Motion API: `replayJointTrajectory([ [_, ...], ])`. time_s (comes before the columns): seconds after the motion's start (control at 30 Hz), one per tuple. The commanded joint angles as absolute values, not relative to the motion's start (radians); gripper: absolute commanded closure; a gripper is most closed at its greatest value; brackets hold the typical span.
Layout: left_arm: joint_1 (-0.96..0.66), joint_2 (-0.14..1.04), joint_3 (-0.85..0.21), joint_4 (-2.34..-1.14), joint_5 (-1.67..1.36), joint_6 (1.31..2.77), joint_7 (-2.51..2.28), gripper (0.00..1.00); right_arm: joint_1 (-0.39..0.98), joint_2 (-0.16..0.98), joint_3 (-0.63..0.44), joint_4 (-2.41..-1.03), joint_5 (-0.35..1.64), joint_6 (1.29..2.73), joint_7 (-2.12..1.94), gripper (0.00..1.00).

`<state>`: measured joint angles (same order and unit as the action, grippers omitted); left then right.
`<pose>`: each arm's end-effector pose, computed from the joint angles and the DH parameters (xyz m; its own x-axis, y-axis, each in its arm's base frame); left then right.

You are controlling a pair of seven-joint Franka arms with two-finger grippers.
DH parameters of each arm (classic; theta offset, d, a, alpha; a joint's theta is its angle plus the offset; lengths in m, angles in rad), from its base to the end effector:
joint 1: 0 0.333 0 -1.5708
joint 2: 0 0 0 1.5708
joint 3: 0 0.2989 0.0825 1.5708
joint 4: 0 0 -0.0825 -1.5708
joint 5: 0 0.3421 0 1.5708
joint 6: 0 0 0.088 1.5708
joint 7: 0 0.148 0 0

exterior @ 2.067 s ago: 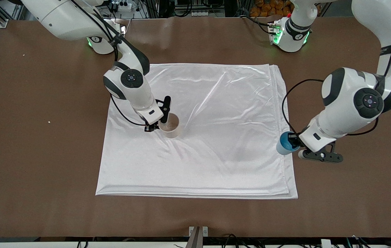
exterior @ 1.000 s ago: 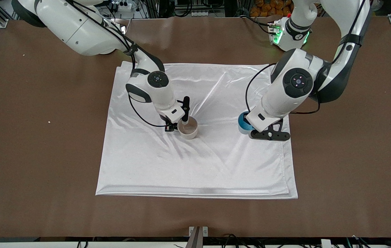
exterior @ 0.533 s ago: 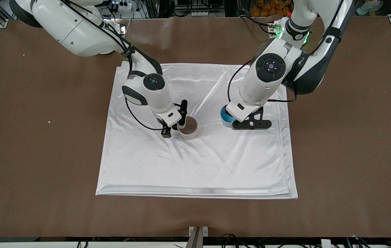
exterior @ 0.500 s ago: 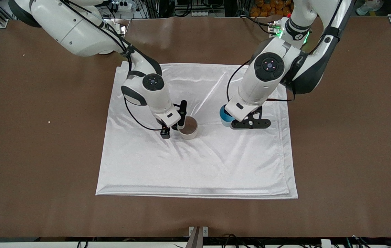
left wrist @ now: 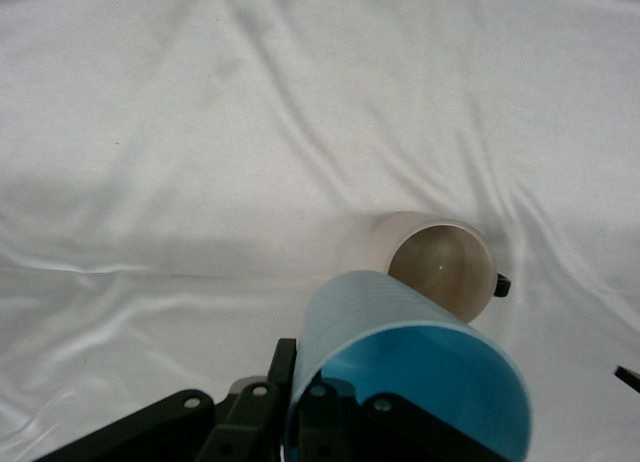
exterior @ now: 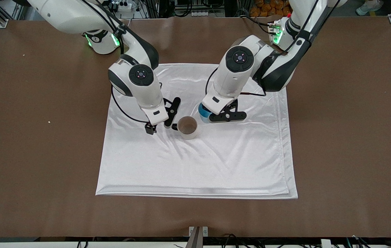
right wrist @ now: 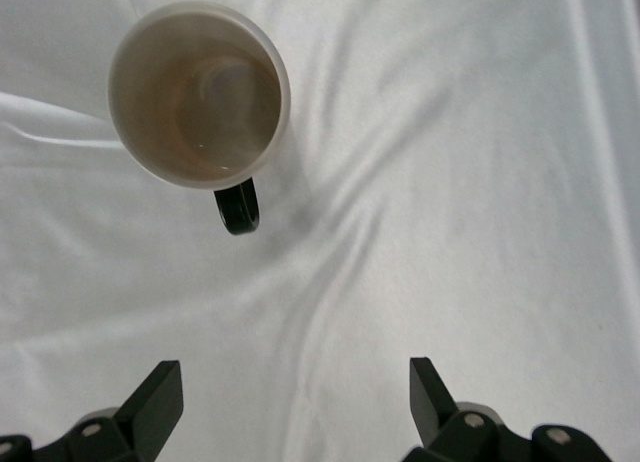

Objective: Place blue cup into white mug on cloth

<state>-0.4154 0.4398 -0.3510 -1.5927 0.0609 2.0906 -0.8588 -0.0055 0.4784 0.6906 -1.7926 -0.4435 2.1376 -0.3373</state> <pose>0.4816 -0.4230 0.3614 0.9948 0.1004 -0.0141 0.1014 -0.9871 0.1238 0.5029 0.3340 0.3006 0.3533 0.9350 -0.0309 0.9341 -0.3507 0.0667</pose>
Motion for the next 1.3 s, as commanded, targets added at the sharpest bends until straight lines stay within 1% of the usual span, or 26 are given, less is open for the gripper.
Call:
replayJointTrajectory([
  [0.0, -0.454, 0.486, -0.341, -1.554, 0.097, 2.138, -0.923, 1.0, -0.011, 0.336, 0.646, -1.809, -0.368, 2.083, -0.325, 0.0],
  [0.1, -0.471, 0.511, -0.339, -1.549, 0.127, 2.167, -0.968, 1.0, -0.009, 0.296, 0.626, -1.806, -0.347, 2.037, -0.311, 0.0],
  [0.17, -0.48, 0.537, -0.339, -1.528, 0.152, 2.18, -1.0, 1.0, -0.011, 0.256, 0.609, -1.798, -0.286, 2.002, -0.295, 0.0],
  [0.27, -0.506, 0.583, -0.337, -1.487, 0.182, 2.18, -1.038, 1.0, -0.006, 0.187, 0.54, -1.796, -0.218, 1.987, -0.291, 0.0],
  [0.43, -0.538, 0.64, -0.337, -1.442, 0.222, 2.181, -1.081, 1.0, -0.012, 0.129, 0.506, -1.795, -0.212, 1.925, -0.292, 0.0],
  [0.57, -0.554, 0.653, -0.327, -1.44, 0.235, 2.187, -1.098, 1.0, -0.012, 0.066, 0.483, -1.793, -0.21, 1.881, -0.287, 0.0],
  [0.67, -0.571, 0.669, -0.311, -1.44, 0.235, 2.209, -1.098, 1.0, -0.009, 0.037, 0.439, -1.789, -0.209, 1.845, -0.278, 0.0],
  [0.77, -0.591, 0.681, -0.292, -1.44, 0.235, 2.235, -1.098, 1.0, -0.014, 0.029, 0.42, -1.763, -0.209, 1.803, -0.278, 0.0],
  [0.9, -0.595, 0.695, -0.281, -1.439, 0.235, 2.253, -1.098, 1.0, -0.021, 0.041, 0.411, -1.668, -0.207, 1.709, -0.278, 0.0],
  [1.07, -0.6, 0.706, -0.281, -1.433, 0.233, 2.263, -1.1, 0.99, -0.026, 0.048, 0.411, -1.652, -0.207, 1.701, -0.278, 0.0],
  [1.13, -0.6, 0.707, -0.281, -1.431, 0.233, 2.263, -1.098, 0.81, -0.031, 0.049, 0.411, -1.643, -0.209, 1.701, -0.278, 0.0],
  [1.23, -0.598, 0.707, -0.279, -1.431, 0.233, 2.263, -1.094, 0.38, -0.032, 0.058, 0.411, -1.635, -0.207, 1.7, -0.278, 0.0],
  [1.27, -0.598, 0.707, -0.279, -1.431, 0.233, 2.263, -1.094, 0.19, -0.034, 0.058, 0.41, -1.635, -0.209, 1.7, -0.278, 0.0],
])
